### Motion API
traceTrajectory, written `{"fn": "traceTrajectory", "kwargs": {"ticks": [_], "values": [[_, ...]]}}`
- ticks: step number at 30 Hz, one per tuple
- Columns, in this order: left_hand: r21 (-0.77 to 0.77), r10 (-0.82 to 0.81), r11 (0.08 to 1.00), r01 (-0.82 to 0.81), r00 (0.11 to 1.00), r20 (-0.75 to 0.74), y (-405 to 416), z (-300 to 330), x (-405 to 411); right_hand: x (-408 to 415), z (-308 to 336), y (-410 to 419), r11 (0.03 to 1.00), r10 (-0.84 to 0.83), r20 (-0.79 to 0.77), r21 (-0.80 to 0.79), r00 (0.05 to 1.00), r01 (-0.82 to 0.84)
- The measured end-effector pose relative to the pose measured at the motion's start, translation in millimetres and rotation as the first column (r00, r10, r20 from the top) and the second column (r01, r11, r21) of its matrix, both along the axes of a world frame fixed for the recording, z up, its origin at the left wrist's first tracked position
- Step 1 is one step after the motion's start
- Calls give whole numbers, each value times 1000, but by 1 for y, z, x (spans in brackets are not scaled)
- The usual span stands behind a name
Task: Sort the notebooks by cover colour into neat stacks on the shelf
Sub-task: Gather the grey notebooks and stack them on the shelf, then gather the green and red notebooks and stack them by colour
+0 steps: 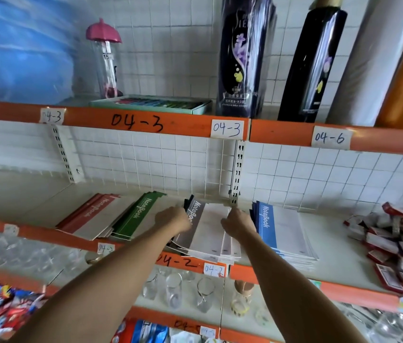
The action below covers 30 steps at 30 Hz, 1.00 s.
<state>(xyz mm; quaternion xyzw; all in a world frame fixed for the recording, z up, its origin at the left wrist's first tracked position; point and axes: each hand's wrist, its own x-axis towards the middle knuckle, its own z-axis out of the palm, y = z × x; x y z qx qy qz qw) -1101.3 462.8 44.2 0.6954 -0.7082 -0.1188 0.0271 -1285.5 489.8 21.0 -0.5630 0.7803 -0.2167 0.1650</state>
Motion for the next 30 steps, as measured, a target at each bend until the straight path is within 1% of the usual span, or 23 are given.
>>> {"fn": "traceTrajectory", "kwargs": {"ticks": [2,4,5,9,11,12,15,18,20,22,24,27,30], "values": [[-25,-56,998,61,988,142,4,1,-5,2,-2,-2,999,22,-45,-26,999,-23],[-55,-92,993,104,976,198,5,0,-6,5,-4,-4,997,45,-93,-62,995,-51],[-80,-117,988,135,972,203,6,1,-6,8,-4,-5,995,63,-111,-76,992,-71],[-165,-266,943,290,952,150,-2,-2,18,33,3,-11,978,134,-155,-141,979,-156],[-174,-305,933,316,948,86,-11,-5,43,55,7,-12,972,157,-201,-139,967,-187],[-197,-310,927,320,947,77,-17,-7,59,68,9,-13,971,173,-215,-125,961,-203],[-306,-315,898,316,948,56,-34,-9,112,111,14,-22,962,228,-196,-105,954,-252],[-262,-301,920,291,954,2,-42,-12,170,159,14,-29,963,235,-188,-85,954,-254],[-244,-284,931,270,958,-26,-49,-14,209,194,13,-34,960,253,-218,-67,943,-273],[-303,-288,914,270,958,-14,-55,-14,249,231,12,-43,956,278,-221,-32,935,-292],[-348,-317,890,293,948,-14,-58,-13,286,269,10,-51,951,304,-184,6,935,-308],[-284,-303,919,273,950,-67,-63,-17,338,327,1,-60,938,347,-133,44,928,-345],[-201,-278,941,271,961,-3,-74,-25,388,379,-9,-71,934,358,-151,58,921,-354]]}}
